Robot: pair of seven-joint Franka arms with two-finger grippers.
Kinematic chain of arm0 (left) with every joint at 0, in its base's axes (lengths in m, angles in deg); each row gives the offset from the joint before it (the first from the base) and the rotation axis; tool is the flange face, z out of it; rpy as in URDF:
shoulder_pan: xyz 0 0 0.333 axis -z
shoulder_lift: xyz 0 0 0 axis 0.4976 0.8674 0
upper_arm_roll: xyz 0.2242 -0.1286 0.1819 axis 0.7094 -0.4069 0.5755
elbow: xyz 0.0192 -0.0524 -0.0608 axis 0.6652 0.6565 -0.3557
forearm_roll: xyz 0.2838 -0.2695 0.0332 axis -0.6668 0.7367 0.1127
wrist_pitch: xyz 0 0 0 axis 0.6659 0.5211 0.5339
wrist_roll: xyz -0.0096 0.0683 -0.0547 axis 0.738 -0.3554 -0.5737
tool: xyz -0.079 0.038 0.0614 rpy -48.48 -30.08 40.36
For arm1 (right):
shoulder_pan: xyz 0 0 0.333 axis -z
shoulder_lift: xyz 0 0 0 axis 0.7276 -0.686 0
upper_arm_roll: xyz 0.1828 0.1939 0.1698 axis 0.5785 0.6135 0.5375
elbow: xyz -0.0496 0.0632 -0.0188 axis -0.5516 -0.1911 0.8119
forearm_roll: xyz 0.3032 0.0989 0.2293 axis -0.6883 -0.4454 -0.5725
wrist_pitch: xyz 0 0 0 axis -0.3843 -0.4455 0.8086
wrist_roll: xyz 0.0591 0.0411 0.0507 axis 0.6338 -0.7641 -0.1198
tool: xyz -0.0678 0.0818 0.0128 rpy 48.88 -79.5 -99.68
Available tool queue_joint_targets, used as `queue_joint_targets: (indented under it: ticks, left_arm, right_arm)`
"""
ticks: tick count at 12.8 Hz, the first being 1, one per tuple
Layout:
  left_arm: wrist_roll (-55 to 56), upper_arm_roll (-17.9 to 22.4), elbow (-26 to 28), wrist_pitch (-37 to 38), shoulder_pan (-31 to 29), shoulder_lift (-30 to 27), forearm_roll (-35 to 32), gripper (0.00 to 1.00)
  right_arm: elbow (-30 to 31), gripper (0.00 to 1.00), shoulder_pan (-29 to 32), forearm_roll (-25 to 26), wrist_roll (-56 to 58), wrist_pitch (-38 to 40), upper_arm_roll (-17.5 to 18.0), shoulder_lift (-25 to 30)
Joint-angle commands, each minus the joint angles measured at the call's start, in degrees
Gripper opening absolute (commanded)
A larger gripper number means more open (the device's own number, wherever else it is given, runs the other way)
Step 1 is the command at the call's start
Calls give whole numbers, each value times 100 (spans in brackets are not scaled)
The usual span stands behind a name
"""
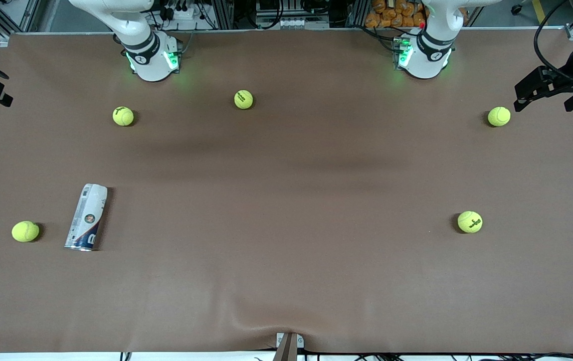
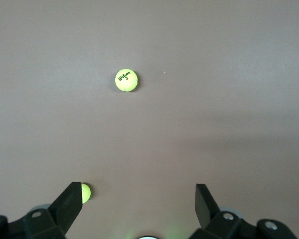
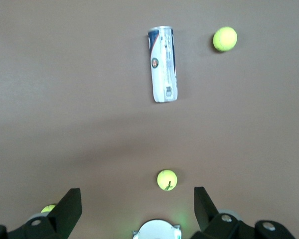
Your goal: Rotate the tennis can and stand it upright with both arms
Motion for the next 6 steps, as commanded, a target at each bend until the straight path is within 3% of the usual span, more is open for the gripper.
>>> queue_joint_targets:
  ticks: [1, 6]
  left_arm:
    - [-105, -1, -95, 84, -30, 3, 17, 100]
    - [-87, 61, -103, 84, -39, 47, 26, 100]
  right_arm:
    - [22, 100, -99, -49, 207, -151, -64, 20]
    - [48, 100, -108, -40, 339, -170, -73, -24]
